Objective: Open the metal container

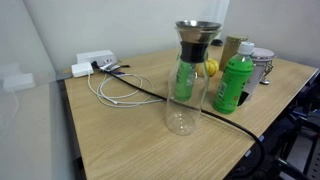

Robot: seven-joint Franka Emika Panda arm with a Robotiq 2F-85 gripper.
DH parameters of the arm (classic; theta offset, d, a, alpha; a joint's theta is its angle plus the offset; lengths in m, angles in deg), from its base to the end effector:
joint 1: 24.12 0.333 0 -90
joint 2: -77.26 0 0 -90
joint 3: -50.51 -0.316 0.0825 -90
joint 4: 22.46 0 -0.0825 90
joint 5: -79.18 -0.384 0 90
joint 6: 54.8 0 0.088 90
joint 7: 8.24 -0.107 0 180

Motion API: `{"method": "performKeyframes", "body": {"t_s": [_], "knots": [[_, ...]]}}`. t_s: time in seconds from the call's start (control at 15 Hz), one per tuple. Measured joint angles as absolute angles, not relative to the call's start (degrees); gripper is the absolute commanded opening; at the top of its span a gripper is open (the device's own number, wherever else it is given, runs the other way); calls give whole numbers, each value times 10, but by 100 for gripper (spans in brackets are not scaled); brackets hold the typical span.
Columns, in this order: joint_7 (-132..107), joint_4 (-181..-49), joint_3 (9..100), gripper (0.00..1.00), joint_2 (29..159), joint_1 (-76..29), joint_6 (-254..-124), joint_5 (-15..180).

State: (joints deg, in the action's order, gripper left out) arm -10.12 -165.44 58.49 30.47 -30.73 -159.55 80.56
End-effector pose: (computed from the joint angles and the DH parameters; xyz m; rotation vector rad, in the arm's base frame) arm 0.3086 -0.0912 0.5545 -3.0453 0.3776 -0.2321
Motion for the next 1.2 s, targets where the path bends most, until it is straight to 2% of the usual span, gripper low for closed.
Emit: {"method": "performKeyframes", "body": {"t_s": [1.2], "knots": [[-78, -1719, 574, 100, 305, -271, -1580, 789]]}}
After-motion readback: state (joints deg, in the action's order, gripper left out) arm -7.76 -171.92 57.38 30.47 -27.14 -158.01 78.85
